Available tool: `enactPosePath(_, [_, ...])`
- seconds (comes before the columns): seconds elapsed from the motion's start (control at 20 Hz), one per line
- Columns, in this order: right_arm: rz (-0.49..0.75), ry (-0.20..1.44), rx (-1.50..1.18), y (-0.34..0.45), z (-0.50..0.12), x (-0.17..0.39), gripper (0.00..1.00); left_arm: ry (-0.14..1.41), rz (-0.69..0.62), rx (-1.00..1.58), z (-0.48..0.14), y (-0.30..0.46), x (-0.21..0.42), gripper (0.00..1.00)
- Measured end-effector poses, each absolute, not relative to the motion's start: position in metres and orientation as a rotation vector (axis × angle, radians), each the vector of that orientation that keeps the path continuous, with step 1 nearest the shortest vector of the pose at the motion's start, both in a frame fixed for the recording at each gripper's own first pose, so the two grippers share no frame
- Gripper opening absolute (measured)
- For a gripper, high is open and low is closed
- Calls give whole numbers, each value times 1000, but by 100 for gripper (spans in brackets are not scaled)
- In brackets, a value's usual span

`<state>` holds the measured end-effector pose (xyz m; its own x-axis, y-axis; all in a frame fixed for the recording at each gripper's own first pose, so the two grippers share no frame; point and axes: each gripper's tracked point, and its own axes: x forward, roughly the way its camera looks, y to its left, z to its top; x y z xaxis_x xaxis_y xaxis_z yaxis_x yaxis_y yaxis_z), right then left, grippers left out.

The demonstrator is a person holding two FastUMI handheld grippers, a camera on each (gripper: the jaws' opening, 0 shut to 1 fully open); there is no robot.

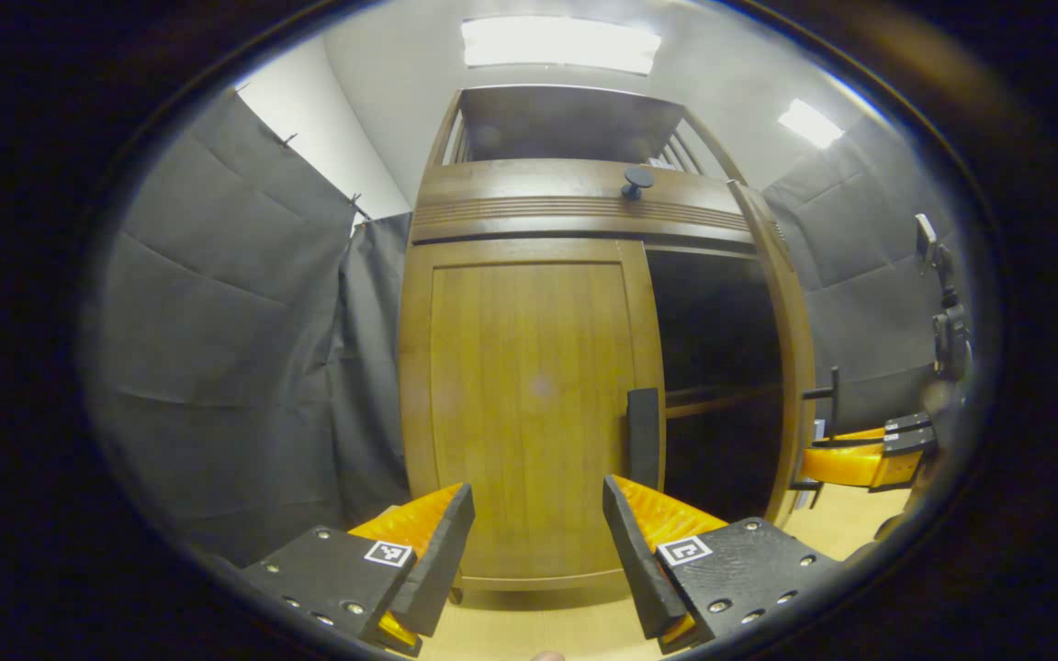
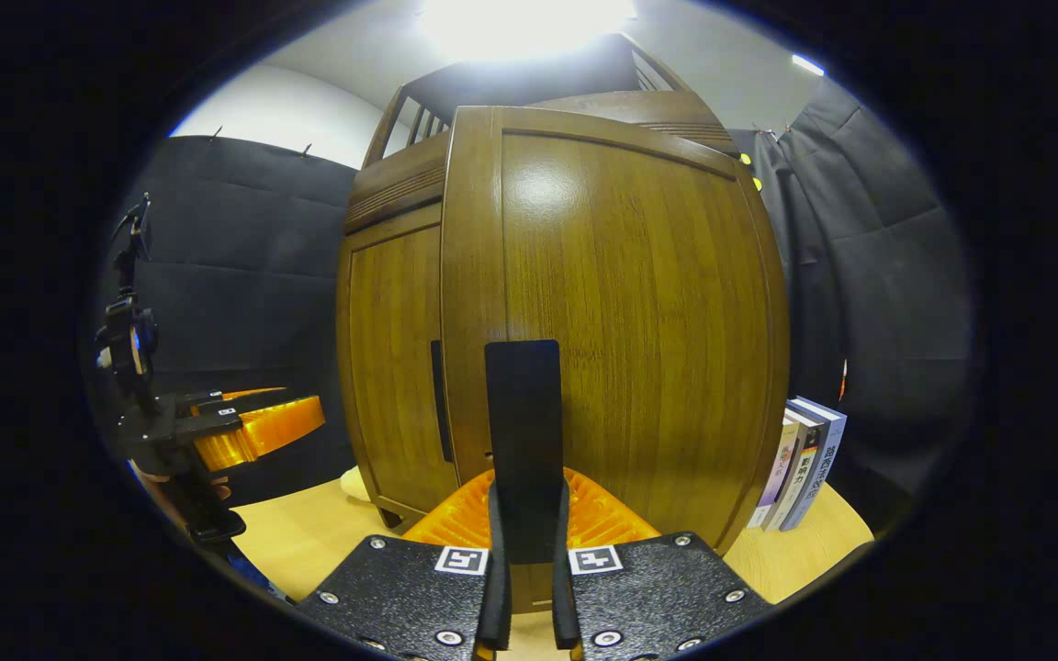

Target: Open the right door of the double-door shoe cabinet with the right hand, and open the left door with the left hand.

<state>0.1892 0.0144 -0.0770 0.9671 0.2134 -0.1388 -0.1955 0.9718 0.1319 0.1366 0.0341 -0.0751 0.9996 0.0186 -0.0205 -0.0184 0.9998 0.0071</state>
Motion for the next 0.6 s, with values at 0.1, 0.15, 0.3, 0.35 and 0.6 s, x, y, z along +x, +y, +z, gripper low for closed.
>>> enactPosePath(0.1, [221,154,107,8,-73,180,18,16,23,-6,-74,35,137,81])
enactPosePath(0.15, [228,160,107,4,-72,175,18,19,25,-7,-73,35,138,81])
enactPosePath(0.3, [247,162,118,-6,-74,163,18,19,52,2,-73,37,137,86])
enactPosePath(0.35, [250,159,122,-9,-74,159,18,17,53,1,-73,37,137,81])
enactPosePath(0.6, [253,150,115,-30,-71,141,18,9,71,3,-70,39,140,81])
